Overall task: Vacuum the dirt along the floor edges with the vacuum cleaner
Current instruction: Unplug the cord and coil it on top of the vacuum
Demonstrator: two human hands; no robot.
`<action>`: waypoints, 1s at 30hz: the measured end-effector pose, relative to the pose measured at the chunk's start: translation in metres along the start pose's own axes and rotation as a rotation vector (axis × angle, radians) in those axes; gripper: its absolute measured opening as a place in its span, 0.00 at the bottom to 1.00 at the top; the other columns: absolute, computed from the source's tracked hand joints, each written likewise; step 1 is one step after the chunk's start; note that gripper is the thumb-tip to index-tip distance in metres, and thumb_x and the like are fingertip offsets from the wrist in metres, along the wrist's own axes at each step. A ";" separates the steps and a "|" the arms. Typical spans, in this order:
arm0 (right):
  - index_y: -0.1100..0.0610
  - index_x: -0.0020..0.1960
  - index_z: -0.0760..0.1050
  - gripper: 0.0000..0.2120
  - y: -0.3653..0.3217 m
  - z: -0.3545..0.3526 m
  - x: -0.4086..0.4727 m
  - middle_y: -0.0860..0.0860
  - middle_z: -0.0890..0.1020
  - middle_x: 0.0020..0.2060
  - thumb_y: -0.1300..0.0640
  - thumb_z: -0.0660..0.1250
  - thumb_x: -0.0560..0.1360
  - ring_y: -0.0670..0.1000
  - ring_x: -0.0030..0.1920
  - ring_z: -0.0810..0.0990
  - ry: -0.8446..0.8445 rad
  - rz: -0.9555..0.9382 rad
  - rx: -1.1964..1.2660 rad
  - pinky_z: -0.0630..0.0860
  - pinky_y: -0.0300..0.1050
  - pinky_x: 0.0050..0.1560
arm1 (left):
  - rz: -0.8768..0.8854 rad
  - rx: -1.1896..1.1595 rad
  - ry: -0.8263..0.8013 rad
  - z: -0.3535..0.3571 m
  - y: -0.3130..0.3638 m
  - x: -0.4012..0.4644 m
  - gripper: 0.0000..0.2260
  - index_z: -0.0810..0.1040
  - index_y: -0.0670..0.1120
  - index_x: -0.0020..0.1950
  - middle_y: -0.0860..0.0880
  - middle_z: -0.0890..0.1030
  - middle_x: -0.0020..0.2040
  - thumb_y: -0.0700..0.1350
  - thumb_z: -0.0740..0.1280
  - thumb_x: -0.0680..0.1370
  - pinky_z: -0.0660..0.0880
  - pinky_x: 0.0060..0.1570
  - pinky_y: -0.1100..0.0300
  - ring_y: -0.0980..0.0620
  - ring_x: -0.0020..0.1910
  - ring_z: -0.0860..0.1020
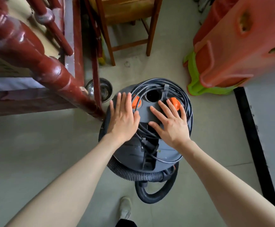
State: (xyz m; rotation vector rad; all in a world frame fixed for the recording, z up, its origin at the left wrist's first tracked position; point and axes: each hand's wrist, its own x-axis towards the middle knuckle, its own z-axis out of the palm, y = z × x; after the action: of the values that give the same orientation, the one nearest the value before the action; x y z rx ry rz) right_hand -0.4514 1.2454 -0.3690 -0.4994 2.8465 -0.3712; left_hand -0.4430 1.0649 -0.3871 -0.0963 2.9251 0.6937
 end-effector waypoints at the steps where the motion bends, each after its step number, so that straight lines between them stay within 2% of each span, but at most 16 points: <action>1: 0.44 0.75 0.65 0.25 0.002 -0.001 0.011 0.51 0.63 0.77 0.39 0.58 0.80 0.54 0.79 0.54 -0.009 0.003 -0.009 0.41 0.59 0.76 | -0.005 0.003 -0.010 -0.003 -0.001 0.012 0.29 0.47 0.37 0.77 0.39 0.51 0.78 0.47 0.55 0.81 0.37 0.73 0.46 0.43 0.77 0.45; 6: 0.42 0.76 0.60 0.26 0.017 -0.012 0.066 0.49 0.59 0.78 0.38 0.54 0.80 0.51 0.79 0.49 -0.020 0.022 -0.038 0.38 0.56 0.76 | -0.003 -0.005 -0.050 -0.017 0.002 0.072 0.28 0.44 0.40 0.78 0.41 0.48 0.79 0.48 0.52 0.82 0.37 0.74 0.47 0.45 0.77 0.43; 22: 0.39 0.77 0.53 0.27 0.059 -0.062 0.250 0.46 0.54 0.79 0.36 0.49 0.80 0.49 0.79 0.44 -0.098 0.064 -0.146 0.36 0.55 0.76 | 0.025 0.032 -0.017 -0.046 0.006 0.262 0.28 0.45 0.39 0.78 0.40 0.50 0.78 0.49 0.51 0.82 0.42 0.74 0.43 0.44 0.77 0.47; 30: 0.37 0.77 0.50 0.28 0.080 -0.080 0.316 0.45 0.52 0.79 0.34 0.45 0.79 0.49 0.79 0.43 -0.117 0.065 -0.169 0.35 0.54 0.75 | 0.025 0.032 -0.023 -0.056 0.010 0.331 0.29 0.45 0.39 0.78 0.39 0.52 0.78 0.49 0.52 0.81 0.41 0.73 0.44 0.43 0.77 0.48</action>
State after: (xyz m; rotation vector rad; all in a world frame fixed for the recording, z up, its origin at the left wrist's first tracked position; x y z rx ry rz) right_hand -0.7863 1.2208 -0.3725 -0.4428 2.7848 -0.0867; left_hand -0.7779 1.0378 -0.3809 -0.0478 2.9194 0.6465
